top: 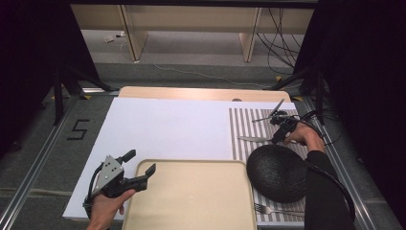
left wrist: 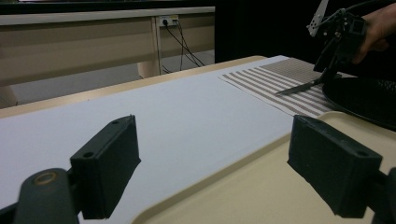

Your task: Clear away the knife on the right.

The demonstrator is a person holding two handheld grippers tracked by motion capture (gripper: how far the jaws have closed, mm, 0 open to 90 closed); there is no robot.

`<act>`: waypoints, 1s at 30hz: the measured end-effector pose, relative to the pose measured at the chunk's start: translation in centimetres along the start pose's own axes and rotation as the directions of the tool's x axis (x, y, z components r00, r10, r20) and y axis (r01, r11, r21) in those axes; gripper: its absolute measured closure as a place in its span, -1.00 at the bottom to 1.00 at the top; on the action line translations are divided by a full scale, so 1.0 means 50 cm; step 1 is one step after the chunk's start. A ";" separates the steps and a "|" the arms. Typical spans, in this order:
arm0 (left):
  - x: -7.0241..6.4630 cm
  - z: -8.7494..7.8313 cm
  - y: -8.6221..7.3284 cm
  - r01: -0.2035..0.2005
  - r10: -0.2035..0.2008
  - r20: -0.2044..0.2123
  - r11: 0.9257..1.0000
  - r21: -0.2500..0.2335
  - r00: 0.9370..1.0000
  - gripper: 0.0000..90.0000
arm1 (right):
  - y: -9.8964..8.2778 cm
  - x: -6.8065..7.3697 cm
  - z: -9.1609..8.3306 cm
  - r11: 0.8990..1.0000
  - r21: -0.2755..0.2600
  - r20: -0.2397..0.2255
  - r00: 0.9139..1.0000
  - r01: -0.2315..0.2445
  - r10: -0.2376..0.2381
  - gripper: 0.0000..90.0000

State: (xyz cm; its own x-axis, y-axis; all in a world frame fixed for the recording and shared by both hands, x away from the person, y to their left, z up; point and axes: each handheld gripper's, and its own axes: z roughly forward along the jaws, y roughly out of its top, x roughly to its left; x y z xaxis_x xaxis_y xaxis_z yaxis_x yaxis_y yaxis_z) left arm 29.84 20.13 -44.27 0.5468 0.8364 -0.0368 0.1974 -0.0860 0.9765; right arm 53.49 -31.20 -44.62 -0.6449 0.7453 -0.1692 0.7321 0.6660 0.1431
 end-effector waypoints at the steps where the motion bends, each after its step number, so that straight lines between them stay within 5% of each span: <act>1: 0.000 0.000 0.000 0.000 0.000 0.000 1.000 0.000 1.000 -0.64 | 0.000 -0.001 0.002 1.000 0.001 0.002 1.000 0.009 -0.009 -0.15; 18: -0.003 0.004 -0.002 -0.003 0.003 0.008 1.000 0.000 1.000 -0.64 | 0.003 0.004 0.006 0.998 0.050 0.001 1.000 0.031 -0.031 0.08; 30: -0.004 0.002 -0.002 -0.007 0.007 0.007 1.000 0.007 1.000 -0.64 | 0.002 0.015 0.006 0.999 0.033 -0.011 0.999 0.037 -0.037 0.37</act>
State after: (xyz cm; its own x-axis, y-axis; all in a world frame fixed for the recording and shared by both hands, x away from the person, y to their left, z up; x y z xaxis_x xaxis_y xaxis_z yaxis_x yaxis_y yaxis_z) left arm 29.78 19.92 -44.36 0.5539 0.8320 -0.0317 0.1995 -0.0956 0.9752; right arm 53.16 -30.59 -45.04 -0.6738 0.7205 -0.1639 0.7144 0.6919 0.1048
